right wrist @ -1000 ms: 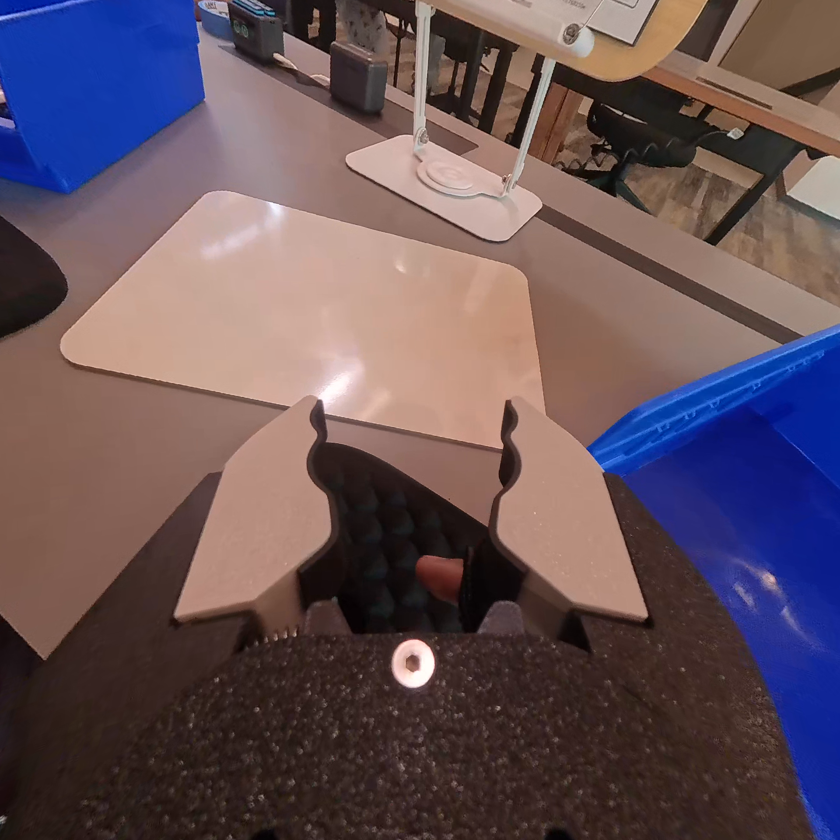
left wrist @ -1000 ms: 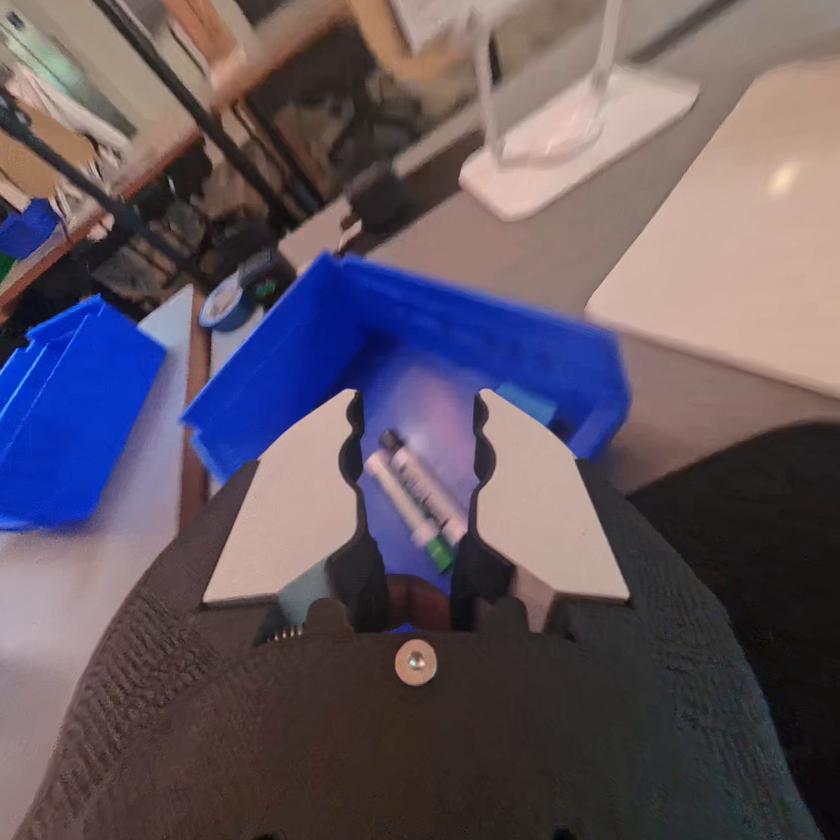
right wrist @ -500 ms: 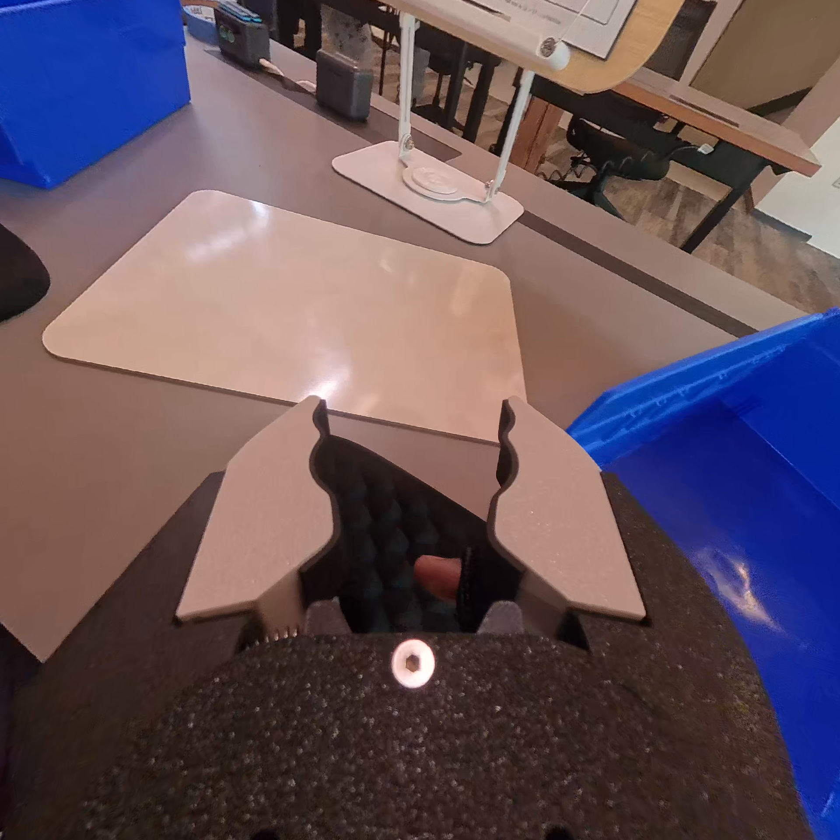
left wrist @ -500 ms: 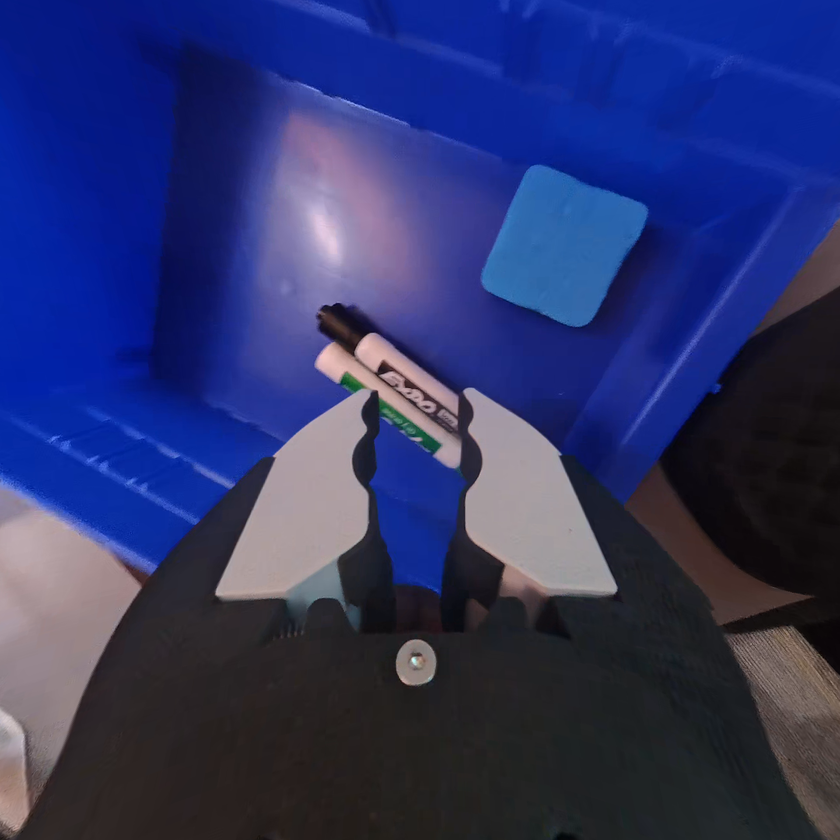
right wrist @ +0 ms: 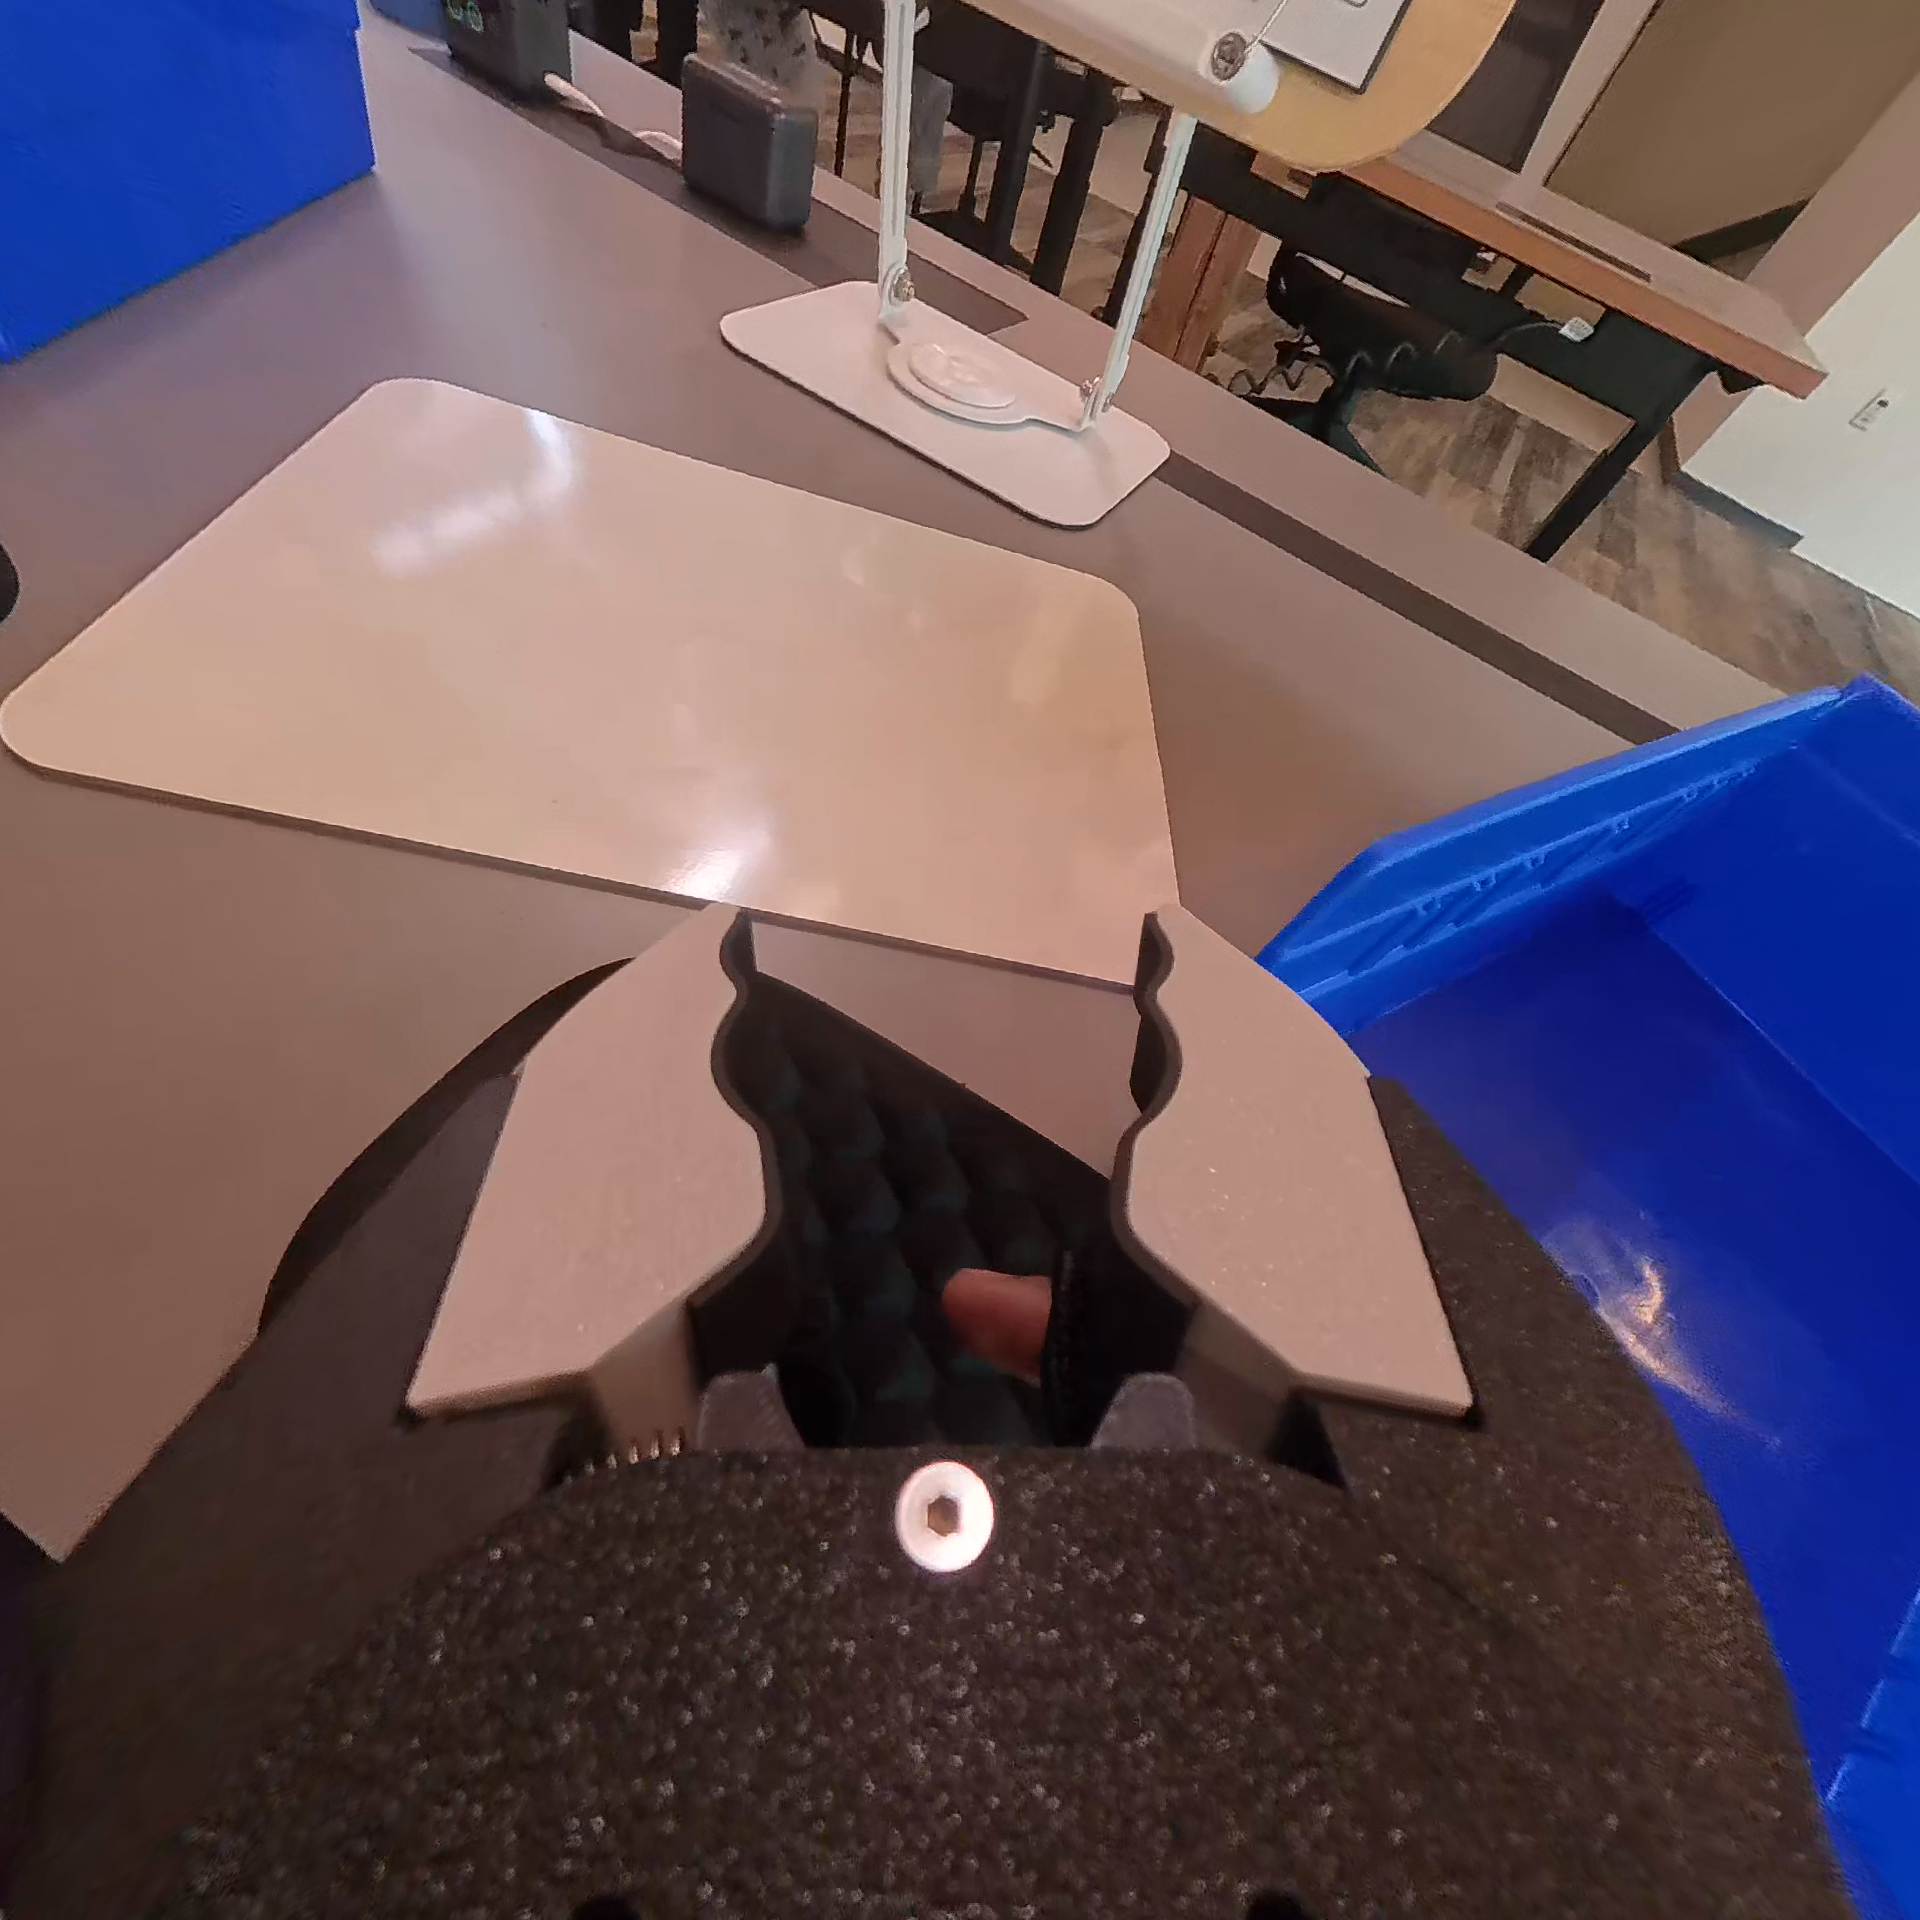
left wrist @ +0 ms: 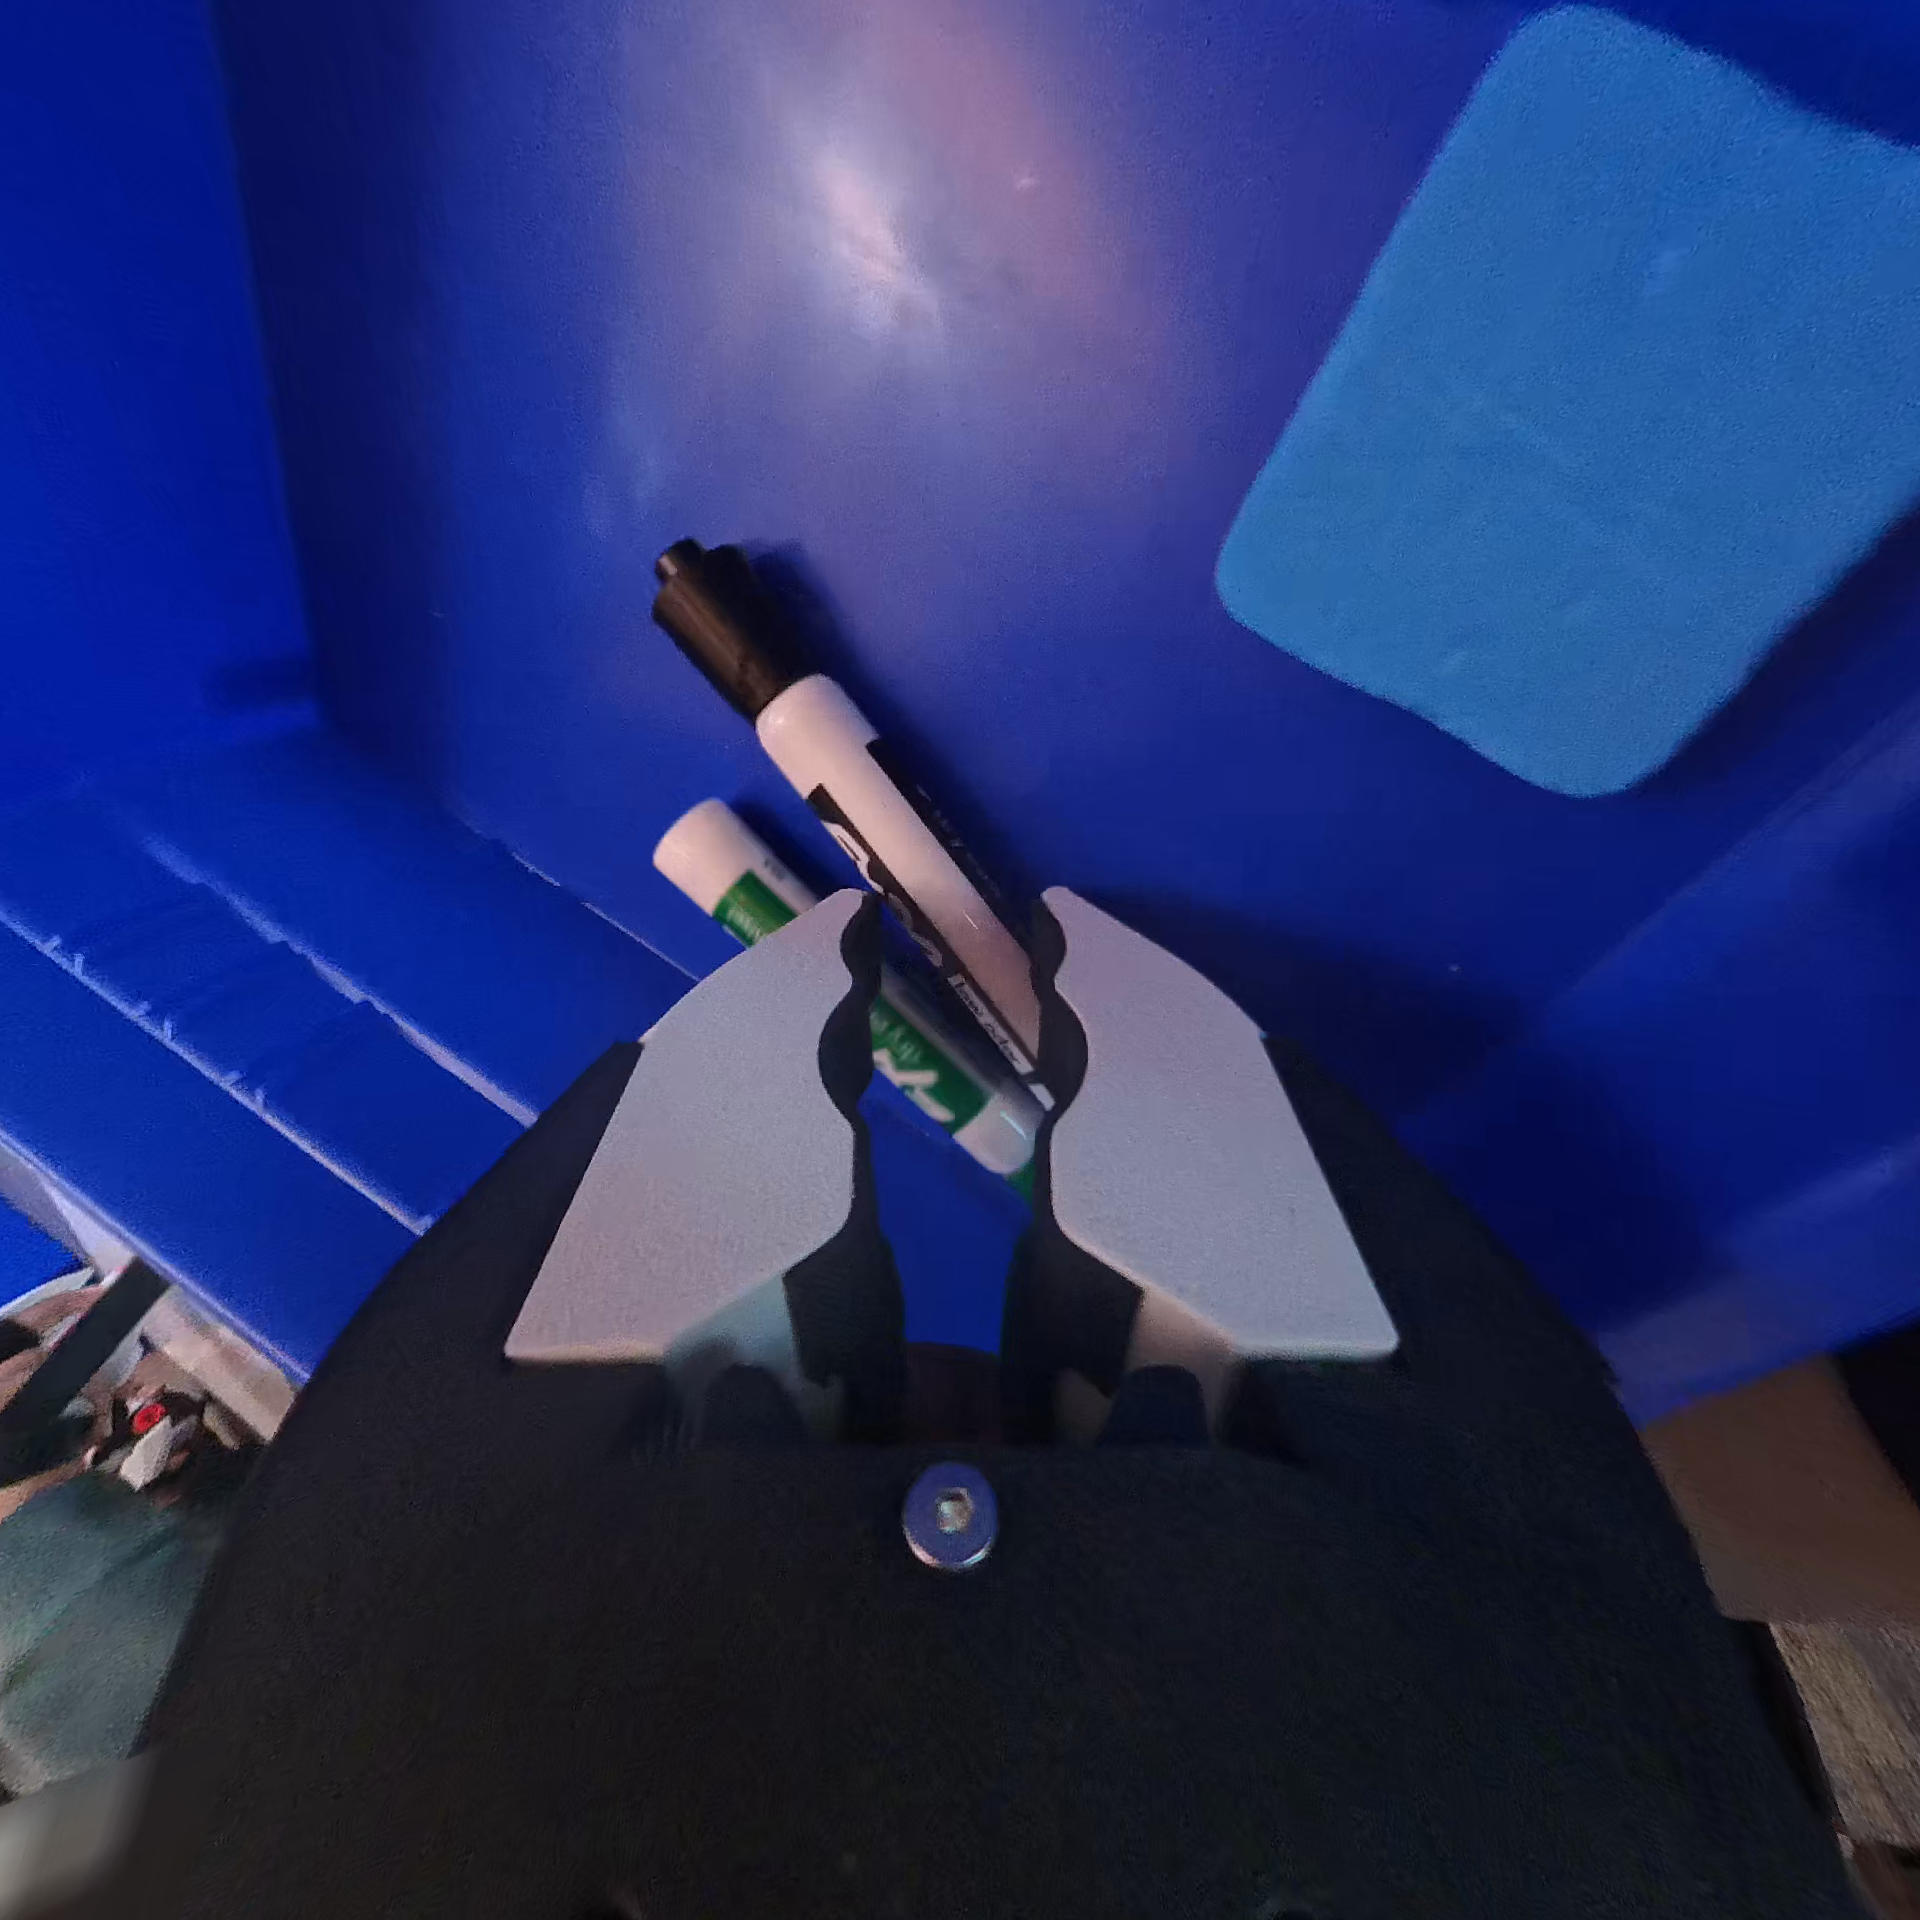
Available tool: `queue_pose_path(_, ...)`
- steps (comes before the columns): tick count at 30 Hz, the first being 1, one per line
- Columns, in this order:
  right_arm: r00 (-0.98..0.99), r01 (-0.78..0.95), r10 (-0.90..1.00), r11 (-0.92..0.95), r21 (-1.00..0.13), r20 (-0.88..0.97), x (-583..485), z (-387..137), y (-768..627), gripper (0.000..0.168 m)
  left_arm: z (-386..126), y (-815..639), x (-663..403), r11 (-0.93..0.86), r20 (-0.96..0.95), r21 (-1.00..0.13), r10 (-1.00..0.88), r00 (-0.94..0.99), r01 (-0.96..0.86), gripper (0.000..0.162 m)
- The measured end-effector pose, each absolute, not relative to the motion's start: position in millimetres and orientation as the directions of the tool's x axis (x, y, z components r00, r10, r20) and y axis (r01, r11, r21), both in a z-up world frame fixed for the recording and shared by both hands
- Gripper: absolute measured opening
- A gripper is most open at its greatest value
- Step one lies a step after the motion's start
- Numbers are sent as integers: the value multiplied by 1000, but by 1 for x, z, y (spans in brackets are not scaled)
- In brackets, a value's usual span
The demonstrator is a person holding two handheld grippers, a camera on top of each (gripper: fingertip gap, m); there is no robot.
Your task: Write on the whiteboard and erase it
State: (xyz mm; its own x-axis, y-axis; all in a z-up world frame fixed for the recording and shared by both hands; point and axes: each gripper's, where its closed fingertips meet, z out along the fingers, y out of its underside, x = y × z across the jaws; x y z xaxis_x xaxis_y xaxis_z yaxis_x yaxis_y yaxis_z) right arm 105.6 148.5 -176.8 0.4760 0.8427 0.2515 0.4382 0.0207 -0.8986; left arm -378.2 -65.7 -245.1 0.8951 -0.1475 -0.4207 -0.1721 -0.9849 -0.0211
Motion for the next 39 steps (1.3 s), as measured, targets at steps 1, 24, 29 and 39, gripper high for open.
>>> queue_pose_path(1, 476, 440, 841, 25, -898, 257, 105, -177, 148, 71, -245, -66, -382, -988, -437, -20, -129, 890, -153, 25)
queue_pose_path(24, 444, 500, 833, 73, -863, 328, 100, -186, 146, 66, -248, -53, -401, -988, -314, -153, 25, 949, -25, 18)
queue_pose_path(29, 453, 495, 827, 77, -865, 333, 104, -182, 147, 66, -240, -62, -402, -996, -336, -90, 14, 942, -18, 32)
queue_pose_path(39, 460, 470, 832, 69, -880, 311, 105, -185, 149, 63, -220, -87, -420, -984, -443, -110, 177, 879, 143, 38)
